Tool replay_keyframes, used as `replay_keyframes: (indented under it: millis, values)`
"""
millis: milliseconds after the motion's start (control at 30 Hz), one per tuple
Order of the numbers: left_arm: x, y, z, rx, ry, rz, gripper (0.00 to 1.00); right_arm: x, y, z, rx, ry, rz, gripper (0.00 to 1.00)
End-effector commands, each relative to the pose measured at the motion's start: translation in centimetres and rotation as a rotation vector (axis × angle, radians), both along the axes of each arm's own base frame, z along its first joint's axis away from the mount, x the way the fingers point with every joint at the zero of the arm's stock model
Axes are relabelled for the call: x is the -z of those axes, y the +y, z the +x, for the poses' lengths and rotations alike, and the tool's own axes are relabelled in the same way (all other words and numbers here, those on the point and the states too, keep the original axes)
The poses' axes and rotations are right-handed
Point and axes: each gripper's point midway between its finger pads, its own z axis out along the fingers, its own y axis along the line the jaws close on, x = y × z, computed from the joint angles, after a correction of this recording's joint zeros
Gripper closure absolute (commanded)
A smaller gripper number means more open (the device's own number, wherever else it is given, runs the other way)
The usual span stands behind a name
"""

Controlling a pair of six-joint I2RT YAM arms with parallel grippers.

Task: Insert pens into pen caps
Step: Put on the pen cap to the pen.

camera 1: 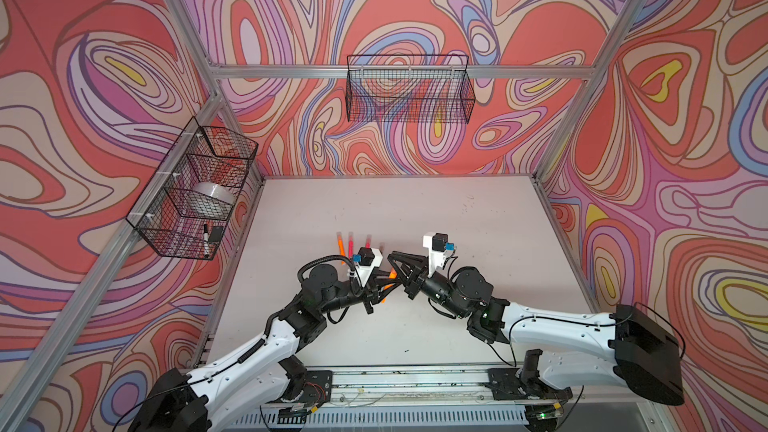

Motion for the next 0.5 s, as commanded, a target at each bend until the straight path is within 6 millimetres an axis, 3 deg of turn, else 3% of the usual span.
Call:
replay_keyframes:
  millis: [0, 100, 233, 467]
  values:
    - [-7.3, 3.7, 5.5, -0.359, -0.161, -0.094, 1.0, 7.8, 2.7, -4.5, -0.204, 0.146, -0.183, 1.0]
    - [-9.5, 4.8, 6.1, -0.43, -0.209, -0.113, 1.0, 8.8, 3.2, -4.7, -0.176, 0.158, -0.205, 1.0]
    - [-10.8, 6.1, 6.9, -0.518, -0.236, -0.097, 1.0, 10.4, 3.2, -4.4, -0.112, 0.225, -0.19, 1.0]
    - [-11.3, 5.9, 7.1, -0.578, -0.285, -0.055, 1.0, 13.0, 4.1, -3.9, 0.014, 0.338, -0.259, 1.0]
